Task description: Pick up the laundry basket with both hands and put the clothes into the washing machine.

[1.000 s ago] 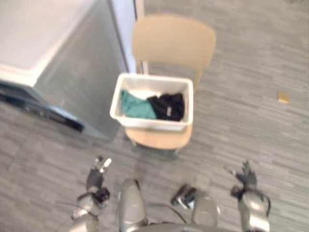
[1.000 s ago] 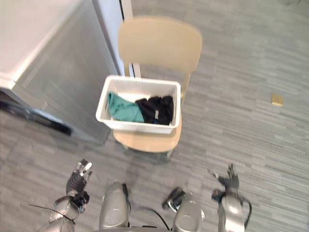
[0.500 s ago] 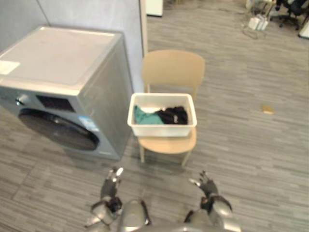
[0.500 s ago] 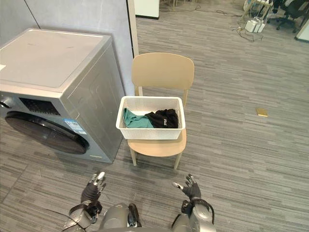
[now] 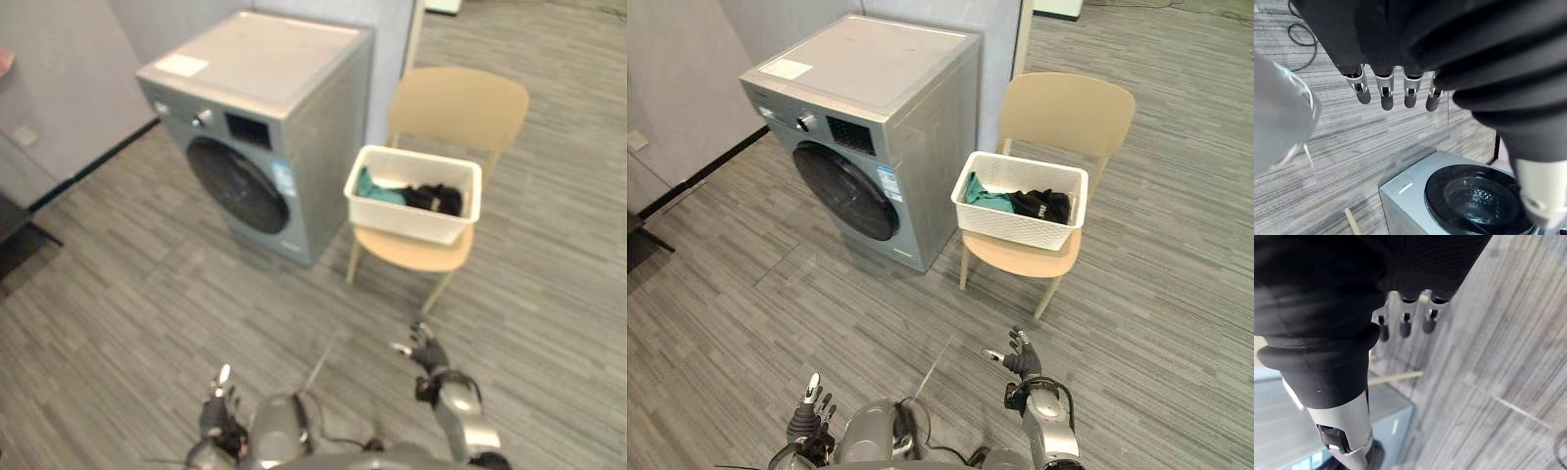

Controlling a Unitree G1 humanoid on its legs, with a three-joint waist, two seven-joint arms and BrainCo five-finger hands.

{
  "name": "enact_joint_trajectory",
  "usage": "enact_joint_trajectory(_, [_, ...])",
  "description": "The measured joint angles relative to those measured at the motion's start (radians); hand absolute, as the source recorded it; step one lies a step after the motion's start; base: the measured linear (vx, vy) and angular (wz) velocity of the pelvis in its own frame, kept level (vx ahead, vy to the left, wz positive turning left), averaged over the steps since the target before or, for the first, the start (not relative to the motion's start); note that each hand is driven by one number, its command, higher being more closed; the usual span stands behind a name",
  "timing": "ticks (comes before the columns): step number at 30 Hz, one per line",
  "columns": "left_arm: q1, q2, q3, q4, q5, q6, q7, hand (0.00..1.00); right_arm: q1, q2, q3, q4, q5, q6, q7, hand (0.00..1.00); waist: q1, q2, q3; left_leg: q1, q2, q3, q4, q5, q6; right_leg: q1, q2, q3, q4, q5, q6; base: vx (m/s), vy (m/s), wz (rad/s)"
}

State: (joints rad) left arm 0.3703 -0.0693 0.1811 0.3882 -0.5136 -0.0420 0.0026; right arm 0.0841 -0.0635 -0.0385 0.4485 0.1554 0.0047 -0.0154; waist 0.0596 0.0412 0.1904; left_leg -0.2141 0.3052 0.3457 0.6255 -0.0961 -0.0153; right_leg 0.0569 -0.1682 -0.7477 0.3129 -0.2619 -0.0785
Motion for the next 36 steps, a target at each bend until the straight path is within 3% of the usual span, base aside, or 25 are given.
enact_joint_trajectory(2, [-0.026,0.004,-0.032,0.007,0.017,-0.001,-0.002,0.0,0.003,0.0,-0.036,-0.013,0.0,-0.016,-0.002,0.0,-0.012,0.015,-0.012,0.059,0.056,0.026,-0.046,0.004,-0.007,-0.011,-0.041,-0.066,0.021,0.016,0.027,-0.08,0.325,1.3])
enact_joint_trajectory(3, [-0.038,0.006,-0.06,0.007,0.02,-0.003,-0.004,0.0,0.005,-0.003,-0.056,-0.028,0.0,-0.022,-0.003,0.0,-0.021,0.027,-0.02,0.087,0.068,0.049,-0.132,0.024,-0.104,-0.012,-0.078,-0.126,0.041,0.029,0.049,-0.06,0.387,1.53])
enact_joint_trajectory(4, [-0.043,0.006,-0.076,0.006,0.022,-0.003,-0.006,0.0,0.008,-0.006,-0.067,-0.042,0.0,-0.025,-0.003,0.0,-0.022,0.034,-0.025,0.095,0.058,0.05,-0.185,0.037,-0.139,-0.016,-0.104,-0.155,0.062,0.031,0.056,-0.05,0.448,1.72])
enact_joint_trajectory(5, [-0.051,0.007,-0.103,0.004,0.028,-0.006,-0.013,0.0,0.004,-0.01,-0.089,-0.069,0.0,-0.03,-0.002,0.0,-0.02,0.04,-0.032,0.09,0.001,0.024,-0.255,-0.013,-0.107,-0.028,-0.18,-0.203,0.143,0.028,0.068,-0.04,0.401,1.45])
enact_joint_trajectory(6, [-0.055,0.008,-0.11,0.005,0.031,-0.006,-0.02,0.0,0.001,-0.011,-0.096,-0.08,0.0,-0.032,-0.002,0.0,-0.021,0.044,-0.036,0.087,-0.032,0.01,-0.262,-0.041,-0.063,-0.031,-0.221,-0.216,0.184,0.024,0.075,-0.05,0.513,1.53])
enact_joint_trajectory(7, [-0.064,0.021,-0.113,0.009,0.041,-0.005,-0.025,0.0,-0.014,-0.01,-0.108,-0.078,-0.004,-0.033,-0.002,0.0,-0.015,0.009,-0.019,0.082,-0.074,-0.001,-0.247,-0.066,-0.033,-0.03,-0.294,-0.208,0.259,0.018,0.085,-0.04,0.4,1.26])
enact_joint_trajectory(8, [-0.054,0.038,-0.118,0.012,0.058,-0.002,-0.025,0.0,-0.036,-0.003,-0.102,-0.078,-0.012,-0.031,-0.001,0.0,-0.008,-0.02,-0.013,0.081,-0.135,-0.029,-0.211,-0.097,0.011,-0.031,-0.388,-0.171,0.366,0.042,0.042,0.0,0.45,1.19])
enact_joint_trajectory(9, [-0.039,0.055,-0.132,0.01,0.069,0.002,-0.026,0.0,-0.054,-0.002,-0.091,-0.078,-0.017,-0.031,-0.002,0.0,-0.009,-0.024,-0.013,0.091,-0.156,-0.048,-0.186,-0.122,0.036,-0.061,-0.426,-0.087,0.448,0.088,-0.024,0.04,0.433,0.95])
enact_joint_trajectory(10, [-0.014,0.083,-0.147,-0.01,0.086,0.002,-0.028,0.0,-0.088,0.001,-0.068,-0.077,-0.032,-0.031,-0.001,0.0,-0.009,-0.013,-0.008,0.111,-0.169,-0.069,-0.173,-0.147,0.06,-0.124,-0.411,0.067,0.549,0.077,0.001,0.05,0.389,0.65])
enact_joint_trajectory(11, [0.005,0.108,-0.148,-0.036,0.094,0.002,-0.03,0.0,-0.128,0.003,-0.055,-0.075,-0.046,-0.035,-0.002,0.0,-0.009,-0.012,-0.008,0.132,-0.176,-0.075,-0.183,-0.157,0.075,-0.187,-0.36,0.168,0.597,0.041,0.052,0.04,0.312,0.4])
enact_joint_trajectory(12, [0.015,0.119,-0.148,-0.047,0.094,-0.001,-0.034,0.0,-0.158,0.001,-0.046,-0.07,-0.055,-0.04,-0.008,0.0,-0.007,-0.016,-0.008,0.15,-0.187,-0.074,-0.201,-0.156,0.077,-0.22,-0.324,0.194,0.586,0.025,0.072,0.03,0.191,0.21])
enact_joint_trajectory(14, [0.018,0.133,-0.167,-0.055,0.093,-0.001,-0.045,0.0,-0.218,-0.003,-0.04,-0.057,-0.071,-0.047,-0.017,0.0,0.005,-0.019,-0.01,0.16,-0.208,-0.074,-0.219,-0.165,0.091,-0.27,-0.28,0.165,0.481,0.019,0.082,0.02,0.151,0.05])
enact_joint_trajectory(16, [-0.011,0.138,-0.203,-0.058,0.091,-0.001,-0.049,0.0,-0.306,-0.037,-0.041,0.013,-0.088,-0.044,-0.049,0.0,0.015,-0.013,-0.004,0.153,-0.217,-0.076,-0.223,-0.175,0.096,-0.326,-0.229,0.139,0.242,0.038,0.092,0.04,0.092,0.08])
enact_joint_trajectory(18, [-0.047,0.135,-0.22,-0.058,0.09,-0.001,-0.057,0.0,-0.367,-0.08,-0.043,0.064,-0.088,-0.037,-0.074,0.0,0.016,-0.004,0.011,0.15,-0.215,-0.103,-0.214,-0.192,0.087,-0.342,-0.198,0.148,0.005,0.14,0.108,0.08,0.051,0.32])
enact_joint_trajectory(20, [-0.073,0.133,-0.222,-0.059,0.086,-0.001,-0.064,0.0,-0.371,-0.112,-0.043,0.073,-0.091,-0.033,-0.084,0.0,0.016,-0.001,0.014,0.131,-0.217,-0.139,-0.18,-0.224,0.065,-0.339,-0.195,0.151,-0.081,0.189,0.125,0.15,-0.048,0.49])
enact_joint_trajectory(22, [-0.089,0.127,-0.219,-0.059,0.086,-0.002,-0.064,0.0,-0.372,-0.132,-0.043,0.08,-0.103,-0.02,-0.092,0.0,0.016,0.022,0.025,0.133,-0.179,-0.184,-0.117,-0.284,0.033,-0.34,-0.166,0.2,-0.031,0.238,0.108,0.25,-0.143,0.42])
enact_joint_trajectory(24, [-0.066,0.117,-0.208,-0.064,0.084,-0.002,-0.063,0.0,-0.367,-0.13,-0.041,0.081,-0.127,-0.009,-0.093,0.0,0.014,0.058,0.024,0.132,-0.076,-0.192,-0.001,-0.283,-0.012,-0.302,-0.093,0.18,0.019,0.237,0.096,0.36,-0.193,0.3])
enact_joint_trajectory(25, [-0.065,0.114,-0.207,-0.064,0.084,-0.002,-0.063,0.0,-0.372,-0.131,-0.043,0.081,-0.129,-0.005,-0.097,0.0,0.013,0.06,0.024,0.094,-0.038,-0.178,0.088,-0.253,-0.006,-0.293,-0.08,0.167,0.031,0.247,0.083,0.4,-0.215,-0.03])
enact_joint_trajectory(26, [-0.059,0.099,-0.208,-0.064,0.08,0.001,-0.063,0.0,-0.382,-0.134,-0.042,0.081,-0.129,0.0,-0.101,0.0,0.032,0.064,0.026,0.04,0.029,-0.159,0.226,-0.162,0.024,-0.272,-0.042,0.169,0.038,0.246,0.057,0.36,-0.245,-0.39])
enact_joint_trajectory(27, [-0.046,0.089,-0.211,-0.065,0.069,0.004,-0.065,0.0,-0.392,-0.131,-0.041,0.081,-0.128,0.002,-0.112,0.0,0.044,0.063,0.026,0.004,0.078,-0.157,0.322,-0.031,0.028,-0.239,-0.009,0.173,0.018,0.236,0.041,0.45,-0.298,-0.47])
enact_joint_trajectory(28, [-0.044,0.084,-0.211,-0.065,0.063,0.007,-0.065,0.0,-0.397,-0.132,-0.043,0.081,-0.128,0.002,-0.116,0.0,0.044,0.059,0.029,-0.025,0.101,-0.157,0.367,0.023,0.021,-0.218,0.0,0.17,-0.001,0.233,0.037,0.4,-0.223,-0.34])
enact_joint_trajectory(30, [-0.05,0.077,-0.217,-0.073,0.049,0.013,-0.067,0.0,-0.427,-0.144,-0.07,0.083,-0.127,0.003,-0.122,0.0,0.047,0.039,0.042,-0.093,0.142,-0.101,0.446,-0.01,0.007,-0.16,0.007,0.17,-0.07,0.232,0.036,0.41,-0.19,-0.13])
enact_joint_trajectory(32, [-0.05,0.077,-0.211,-0.083,0.043,0.014,-0.068,0.0,-0.456,-0.162,-0.091,0.1,-0.127,0.004,-0.138,0.0,0.048,0.035,0.045,-0.105,0.149,-0.07,0.368,-0.033,-0.003,-0.126,0.009,0.171,-0.113,0.238,0.045,0.33,-0.07,-0.07])
enact_joint_trajectory(34, [-0.039,0.084,-0.209,-0.108,0.041,0.015,-0.069,0.0,-0.554,-0.182,-0.089,0.18,-0.126,0.003,-0.15,0.0,0.049,0.035,0.046,-0.103,0.122,-0.054,0.107,-0.042,-0.017,-0.116,0.005,0.181,-0.143,0.249,0.062,0.29,0.088,-0.14])
enact_joint_trajectory(36, [-0.04,0.081,-0.213,-0.124,0.041,0.015,-0.07,0.0,-0.657,-0.199,-0.089,0.252,-0.126,0.003,-0.16,0.0,0.057,0.042,0.067,-0.078,0.045,-0.113,-0.229,-0.009,-0.048,-0.119,-0.008,0.196,-0.141,0.26,0.08,0.22,0.294,-0.26])
